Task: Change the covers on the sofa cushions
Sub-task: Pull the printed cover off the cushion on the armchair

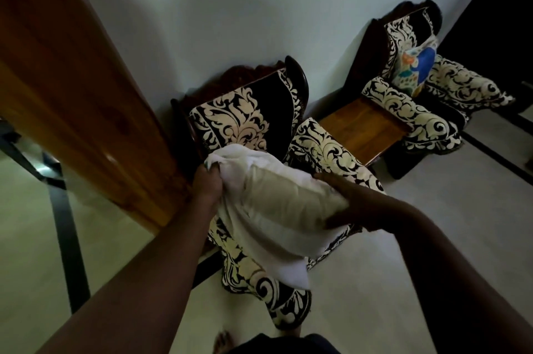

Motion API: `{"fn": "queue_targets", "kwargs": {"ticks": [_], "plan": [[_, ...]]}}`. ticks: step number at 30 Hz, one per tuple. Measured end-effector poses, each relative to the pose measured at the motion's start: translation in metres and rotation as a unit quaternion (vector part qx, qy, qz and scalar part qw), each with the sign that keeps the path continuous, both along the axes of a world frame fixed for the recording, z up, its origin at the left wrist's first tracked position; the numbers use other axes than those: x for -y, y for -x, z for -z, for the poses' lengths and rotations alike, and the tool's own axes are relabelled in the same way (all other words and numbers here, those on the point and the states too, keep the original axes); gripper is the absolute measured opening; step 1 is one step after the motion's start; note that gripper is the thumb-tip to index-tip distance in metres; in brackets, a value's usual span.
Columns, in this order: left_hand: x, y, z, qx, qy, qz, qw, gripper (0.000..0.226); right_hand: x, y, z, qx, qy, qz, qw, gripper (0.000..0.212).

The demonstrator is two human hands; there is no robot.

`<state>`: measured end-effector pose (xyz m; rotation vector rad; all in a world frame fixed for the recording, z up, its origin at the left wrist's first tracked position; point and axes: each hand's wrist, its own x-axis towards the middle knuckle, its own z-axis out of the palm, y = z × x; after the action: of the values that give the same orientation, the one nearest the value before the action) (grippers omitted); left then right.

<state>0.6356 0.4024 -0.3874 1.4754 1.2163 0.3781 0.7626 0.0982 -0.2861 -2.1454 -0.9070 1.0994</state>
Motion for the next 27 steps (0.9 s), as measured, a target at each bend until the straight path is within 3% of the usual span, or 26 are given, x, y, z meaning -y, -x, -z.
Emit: {"fn": "queue_targets", "kwargs": {"ticks": [2,3,5,8,11,14,16,21,27], "plan": [[0.013,-0.009,0.000,0.027,0.010,-0.005,1.000,0.049,-0.013,0.006,-0.008,-0.005,0.065,-0.042,0.997,0.140],[0.021,-0.014,-0.001,0.040,0.013,-0.006,0.999,0.049,-0.027,0.015,-0.005,0.019,0.057,-0.033,0.998,0.143],[0.037,-0.028,-0.006,0.058,0.007,0.008,0.998,0.047,-0.059,0.036,0.024,0.099,0.043,0.019,0.994,0.136],[0.049,-0.042,-0.018,0.077,0.002,0.029,0.997,0.041,-0.087,0.057,0.080,0.229,0.096,0.078,0.965,0.132],[0.047,-0.043,-0.021,0.067,-0.015,0.049,0.996,0.032,-0.086,0.041,0.100,0.324,0.068,0.150,0.931,0.111],[0.041,-0.041,-0.015,0.029,-0.065,0.044,0.996,0.034,-0.086,0.032,0.102,0.383,0.013,0.085,0.919,0.060],[0.036,-0.036,-0.014,-0.039,-0.132,0.022,0.990,0.036,-0.083,0.037,0.100,0.388,-0.033,0.054,0.920,0.041],[0.027,-0.022,-0.007,-0.197,-0.197,0.023,0.960,0.039,-0.059,0.034,0.083,0.402,-0.080,0.004,0.912,0.037],[0.037,-0.059,-0.010,-0.240,-0.218,0.089,0.942,0.039,-0.024,0.010,0.061,0.417,-0.079,-0.029,0.905,0.038]]}}
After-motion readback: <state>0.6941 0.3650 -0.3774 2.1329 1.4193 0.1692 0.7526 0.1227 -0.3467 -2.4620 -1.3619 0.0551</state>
